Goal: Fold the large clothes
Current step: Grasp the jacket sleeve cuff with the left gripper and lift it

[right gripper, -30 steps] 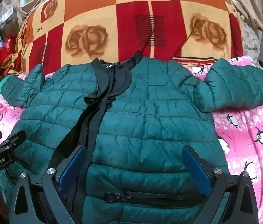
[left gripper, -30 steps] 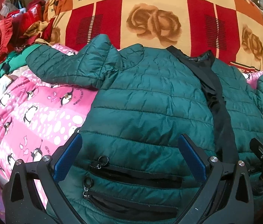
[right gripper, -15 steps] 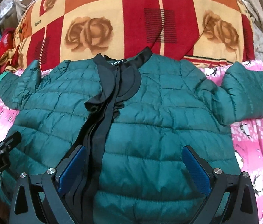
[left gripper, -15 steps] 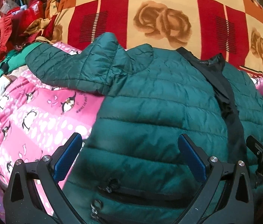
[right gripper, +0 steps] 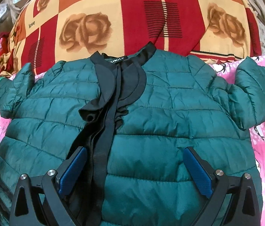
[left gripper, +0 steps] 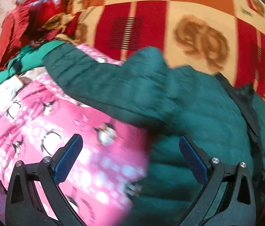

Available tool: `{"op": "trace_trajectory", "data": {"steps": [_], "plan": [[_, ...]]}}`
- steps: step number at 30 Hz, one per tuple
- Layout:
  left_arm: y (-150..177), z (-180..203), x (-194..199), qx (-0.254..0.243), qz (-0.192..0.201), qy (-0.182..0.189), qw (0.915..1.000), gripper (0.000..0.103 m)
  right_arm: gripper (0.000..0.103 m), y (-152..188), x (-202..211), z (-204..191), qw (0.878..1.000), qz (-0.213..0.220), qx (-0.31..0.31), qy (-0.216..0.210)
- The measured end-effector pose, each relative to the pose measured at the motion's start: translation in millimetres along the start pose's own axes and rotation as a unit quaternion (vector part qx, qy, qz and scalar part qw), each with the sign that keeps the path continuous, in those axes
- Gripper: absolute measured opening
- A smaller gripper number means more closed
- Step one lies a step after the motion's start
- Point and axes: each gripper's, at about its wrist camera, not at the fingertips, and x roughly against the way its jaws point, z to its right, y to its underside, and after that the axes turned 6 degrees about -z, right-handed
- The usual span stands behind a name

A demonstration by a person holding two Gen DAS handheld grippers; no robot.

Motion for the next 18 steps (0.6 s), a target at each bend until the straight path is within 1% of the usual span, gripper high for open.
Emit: {"op": "trace_trajectory", "data": {"steps": [4,8,10,15,18], "plan": [[-29.6,-46.3,-20.0,0.054,-0.012,-0.014,0.9983,0.103,0.101,1.2,-3.4,-2.3,1.0,0.001,0.006,0.003],[-60.5,-95.4,-42.4,0.109,-0.017,-0.032,0.9933,0.102,0.102,3.2,-7.9,-2.2,1.0,-0.001,0.006,-0.001],[-74.0,-113.0,-52.2,0.127,-0.017,-0.037,0.9911,0.102,0.103,3.8,-12.1,-3.5,1.0,-0.006,0.009,0.001],[-111.5,-156.3,-81.2,0.16,-0.011,-0.076,0.9841,0.103,0.103,5.8,-18.1,-7.3,1.0,-0.008,0.018,0.004],[-128.0,-177.3,-96.0,0.182,-0.008,-0.084,0.9797,0.102,0.103,6.7,-20.6,-6.1,1.0,-0.008,0.017,-0.002]]}}
